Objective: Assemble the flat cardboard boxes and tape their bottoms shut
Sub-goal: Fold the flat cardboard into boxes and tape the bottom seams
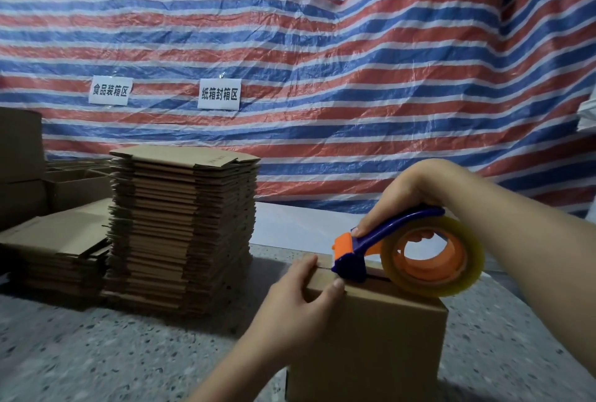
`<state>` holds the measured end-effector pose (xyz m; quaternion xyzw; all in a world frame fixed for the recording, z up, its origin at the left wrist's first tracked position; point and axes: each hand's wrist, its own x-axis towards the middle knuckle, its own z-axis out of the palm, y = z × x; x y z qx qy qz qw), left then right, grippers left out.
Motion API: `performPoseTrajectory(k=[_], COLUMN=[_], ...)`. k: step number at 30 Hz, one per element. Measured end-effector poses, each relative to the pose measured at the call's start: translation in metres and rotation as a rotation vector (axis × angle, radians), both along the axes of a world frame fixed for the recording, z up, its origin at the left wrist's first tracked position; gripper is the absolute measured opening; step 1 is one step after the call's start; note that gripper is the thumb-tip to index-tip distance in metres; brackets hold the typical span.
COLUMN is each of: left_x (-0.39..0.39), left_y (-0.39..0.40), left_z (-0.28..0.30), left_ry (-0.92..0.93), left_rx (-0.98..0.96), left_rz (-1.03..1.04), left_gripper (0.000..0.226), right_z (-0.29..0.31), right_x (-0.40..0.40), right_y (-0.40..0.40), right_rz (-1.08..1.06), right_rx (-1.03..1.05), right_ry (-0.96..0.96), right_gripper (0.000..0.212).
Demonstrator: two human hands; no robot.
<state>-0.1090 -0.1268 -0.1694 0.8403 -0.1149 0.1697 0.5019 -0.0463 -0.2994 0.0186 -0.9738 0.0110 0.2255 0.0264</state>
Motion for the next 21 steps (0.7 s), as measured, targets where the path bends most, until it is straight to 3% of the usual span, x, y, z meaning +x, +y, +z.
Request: performPoseTrajectory(k=[6,12,21], left_x=[-0.001,0.002,-0.007], left_y=[0.003,0.002,0.002], left_z=[0.008,0.011,0.014], left_ry=[-0.025,0.016,-0.029], left_rx=[0.221,0.176,0.444], left_rz=[0.001,-0.031,0.104], left_gripper=[0.065,0.055,0.066], right_z=[0.000,0.000,0.009], right_x=[-0.002,0.000,0.000], right_y=[-0.004,-0.004,-0.016], right_rz=[-0.012,-0.007,-0.058], right_rx=[0.047,0.036,0.027], right_ry=[0.011,-0.001,0.012], right_gripper=[0.047,0.051,0.061])
